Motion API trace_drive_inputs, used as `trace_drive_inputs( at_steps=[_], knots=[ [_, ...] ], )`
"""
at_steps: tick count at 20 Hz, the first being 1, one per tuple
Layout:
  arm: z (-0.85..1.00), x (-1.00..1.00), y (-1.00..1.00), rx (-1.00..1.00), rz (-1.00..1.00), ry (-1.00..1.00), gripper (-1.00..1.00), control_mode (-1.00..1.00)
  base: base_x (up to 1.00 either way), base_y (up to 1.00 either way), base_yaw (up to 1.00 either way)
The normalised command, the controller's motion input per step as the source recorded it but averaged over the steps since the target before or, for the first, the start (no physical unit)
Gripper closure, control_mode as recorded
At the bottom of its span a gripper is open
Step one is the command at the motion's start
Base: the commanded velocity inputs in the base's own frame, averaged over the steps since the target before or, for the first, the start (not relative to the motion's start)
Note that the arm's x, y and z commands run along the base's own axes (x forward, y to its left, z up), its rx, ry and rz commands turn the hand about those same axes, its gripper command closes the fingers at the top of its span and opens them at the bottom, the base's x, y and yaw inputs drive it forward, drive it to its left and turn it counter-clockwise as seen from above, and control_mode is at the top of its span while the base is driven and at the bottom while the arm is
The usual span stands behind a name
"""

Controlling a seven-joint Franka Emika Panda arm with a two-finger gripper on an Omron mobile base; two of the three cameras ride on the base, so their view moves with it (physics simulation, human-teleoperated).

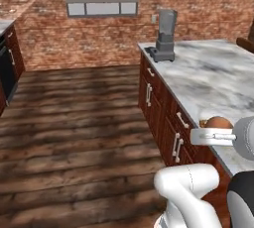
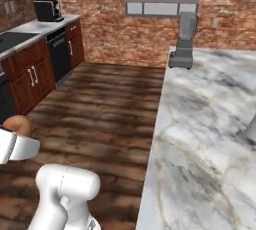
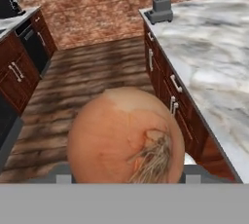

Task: Grab the onion and lime from the fridge, place them in the blender, close the lid, and turn on the blender to create a marinade.

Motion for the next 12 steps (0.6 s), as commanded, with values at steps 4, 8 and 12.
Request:
trace_drive_inputs(
  at_steps=[4,8,12],
  knots=[
    [0.0,0.0,0.0,0.0,0.0,0.0,1.0,1.0,1.0,-0.11,0.0],
    [0.0,0.0,0.0,0.0,0.0,0.0,1.0,1.0,1.0,-0.01,-0.01],
    [0.0,0.0,0.0,0.0,0.0,0.0,1.0,1.0,1.0,0.0,-0.07]
  ],
)
